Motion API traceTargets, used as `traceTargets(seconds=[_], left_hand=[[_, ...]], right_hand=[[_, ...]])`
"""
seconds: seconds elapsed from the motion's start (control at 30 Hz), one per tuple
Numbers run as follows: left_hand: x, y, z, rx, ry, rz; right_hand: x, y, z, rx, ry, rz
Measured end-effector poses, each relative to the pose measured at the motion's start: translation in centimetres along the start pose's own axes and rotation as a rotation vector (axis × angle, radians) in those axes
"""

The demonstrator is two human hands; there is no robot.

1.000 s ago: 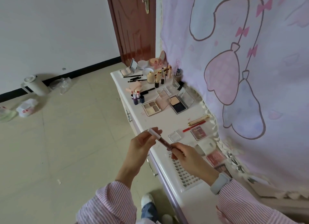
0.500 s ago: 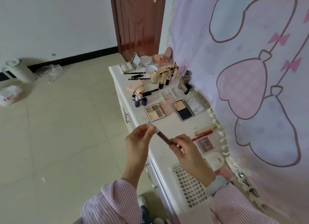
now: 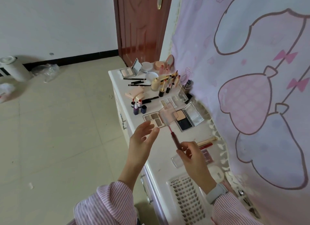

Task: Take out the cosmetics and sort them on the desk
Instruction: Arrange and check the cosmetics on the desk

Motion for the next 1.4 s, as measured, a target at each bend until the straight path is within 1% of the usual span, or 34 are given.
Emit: traceTargets(seconds=[0.07,0.13,0.23,0.3,0.4,0.5,0.57,0.67,0.77,0.87,1.07,1.4], left_hand=[[-1.8,0.2,0.4,-0.005,-0.025,0.169],[-4.2,0.7,0.9,-0.042,-0.063,0.429],[-8.4,2.1,1.6,-0.204,-0.109,0.856],[-10.7,3.4,1.8,-0.304,-0.079,1.066],[-12.9,5.2,2.0,-0.372,0.007,1.273],[-13.9,6.5,2.4,-0.352,0.139,1.391],[-14.7,6.9,2.4,-0.327,0.199,1.438],[-15.4,6.9,2.2,-0.289,0.241,1.487],[-14.6,6.9,2.2,-0.230,0.270,1.423],[-14.5,7.1,2.1,-0.223,0.301,1.400],[-14.5,7.1,2.1,-0.195,0.324,1.426],[-14.7,7.0,2.2,-0.179,0.324,1.420]], right_hand=[[1.5,-1.0,1.0,0.087,0.053,0.054],[3.2,-1.8,2.2,0.159,0.108,0.104],[5.8,-2.9,4.0,0.244,0.161,0.103],[7.3,-3.8,5.3,0.290,0.184,0.092],[9.4,-5.0,6.9,0.332,0.219,-0.032],[10.9,-5.7,8.4,0.334,0.223,-0.168],[11.6,-5.9,9.4,0.346,0.212,-0.209],[12.8,-5.6,10.7,0.349,0.206,-0.241],[13.9,-5.5,11.8,0.353,0.211,-0.261],[14.6,-5.2,12.1,0.325,0.208,-0.267],[14.9,-4.6,11.9,0.291,0.200,-0.195],[15.0,-4.4,11.9,0.295,0.221,-0.186]])
Point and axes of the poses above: each hand's wrist, its own z-axis towards the middle knuckle, its own y-axis out of the palm, x = y × z, the point moved 9 cm from there along z, towards the middle knuckle, and after that the axes turned 3 degrees about x, right-handed, at the moved point
